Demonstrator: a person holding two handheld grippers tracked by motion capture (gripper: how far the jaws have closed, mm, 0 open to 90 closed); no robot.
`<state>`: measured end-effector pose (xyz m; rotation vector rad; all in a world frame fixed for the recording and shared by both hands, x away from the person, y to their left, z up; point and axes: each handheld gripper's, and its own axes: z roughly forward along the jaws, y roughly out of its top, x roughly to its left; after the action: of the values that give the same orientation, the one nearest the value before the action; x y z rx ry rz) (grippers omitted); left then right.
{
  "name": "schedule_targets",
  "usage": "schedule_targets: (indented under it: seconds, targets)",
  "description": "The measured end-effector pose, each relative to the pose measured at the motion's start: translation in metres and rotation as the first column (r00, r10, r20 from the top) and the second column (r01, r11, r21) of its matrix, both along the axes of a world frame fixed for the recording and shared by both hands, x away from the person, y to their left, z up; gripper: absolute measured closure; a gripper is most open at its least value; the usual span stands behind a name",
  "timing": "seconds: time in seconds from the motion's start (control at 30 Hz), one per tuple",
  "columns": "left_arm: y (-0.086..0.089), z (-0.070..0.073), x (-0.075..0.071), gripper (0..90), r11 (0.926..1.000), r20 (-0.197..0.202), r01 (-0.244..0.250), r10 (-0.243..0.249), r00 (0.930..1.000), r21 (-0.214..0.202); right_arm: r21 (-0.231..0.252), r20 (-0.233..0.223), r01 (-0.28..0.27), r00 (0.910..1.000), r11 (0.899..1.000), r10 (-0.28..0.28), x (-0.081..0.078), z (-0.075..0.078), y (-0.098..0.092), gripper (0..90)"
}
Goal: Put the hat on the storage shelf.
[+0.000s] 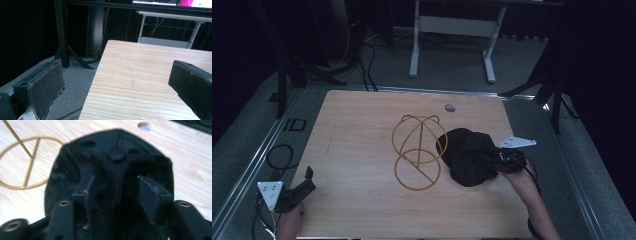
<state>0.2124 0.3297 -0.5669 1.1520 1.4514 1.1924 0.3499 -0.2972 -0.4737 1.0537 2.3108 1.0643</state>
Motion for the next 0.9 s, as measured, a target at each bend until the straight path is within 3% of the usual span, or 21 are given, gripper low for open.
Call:
schedule_targets:
  seconds: [0.17, 0.3, 0.47, 0.57, 0.9]
  targets:
    - [0.0, 0.0, 0.0, 0.5, 1.0, 0.001, 0.001, -0.001, 1.0, 0.005, -0.031, -0.042, -0.005, 0.9991, 1.0, 0.004, 0.005, -0.012, 0.005, 58.6]
    - [0.0, 0.0, 0.0, 0.5, 1.0, -0.001, 0.002, -0.002, 1.0, 0.006, -0.063, -0.048, 0.008, 0.9988, 0.998, -0.011, 0.005, -0.021, 0.008, 65.3]
    - [-0.001, 0.0, 0.0, 0.5, 1.0, 0.0, 0.002, -0.002, 1.0, 0.005, -0.025, -0.054, 0.033, 0.9979, 0.999, -0.035, 0.006, -0.025, 0.007, 81.3]
    - [0.0, 0.0, 0.0, 0.5, 1.0, 0.0, 0.002, -0.002, 1.0, 0.005, -0.013, -0.045, 0.048, 0.9978, 0.999, -0.048, 0.005, -0.025, 0.007, 85.9]
    - [0.0, 0.0, 0.0, 0.5, 1.0, 0.0, 0.003, -0.003, 1.0, 0.003, 0.043, -0.015, 0.078, 0.9969, 0.996, -0.078, 0.002, -0.023, 0.005, 87.2]
